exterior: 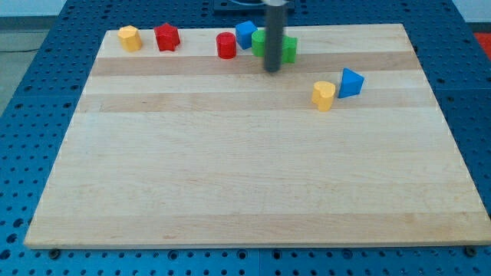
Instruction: Move the green star to the top right corner of the board
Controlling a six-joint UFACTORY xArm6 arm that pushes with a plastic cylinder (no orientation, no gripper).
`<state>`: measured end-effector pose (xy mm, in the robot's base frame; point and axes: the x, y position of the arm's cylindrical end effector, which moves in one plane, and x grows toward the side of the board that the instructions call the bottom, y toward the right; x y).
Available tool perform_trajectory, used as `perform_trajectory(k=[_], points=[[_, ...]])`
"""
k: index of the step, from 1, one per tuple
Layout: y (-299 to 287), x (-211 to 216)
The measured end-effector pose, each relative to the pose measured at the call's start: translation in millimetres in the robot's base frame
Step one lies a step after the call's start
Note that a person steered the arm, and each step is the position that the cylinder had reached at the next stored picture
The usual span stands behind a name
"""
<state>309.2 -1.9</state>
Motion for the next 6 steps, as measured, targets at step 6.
perform_trajectory(k=[6], points=[[138.8,-40.8]])
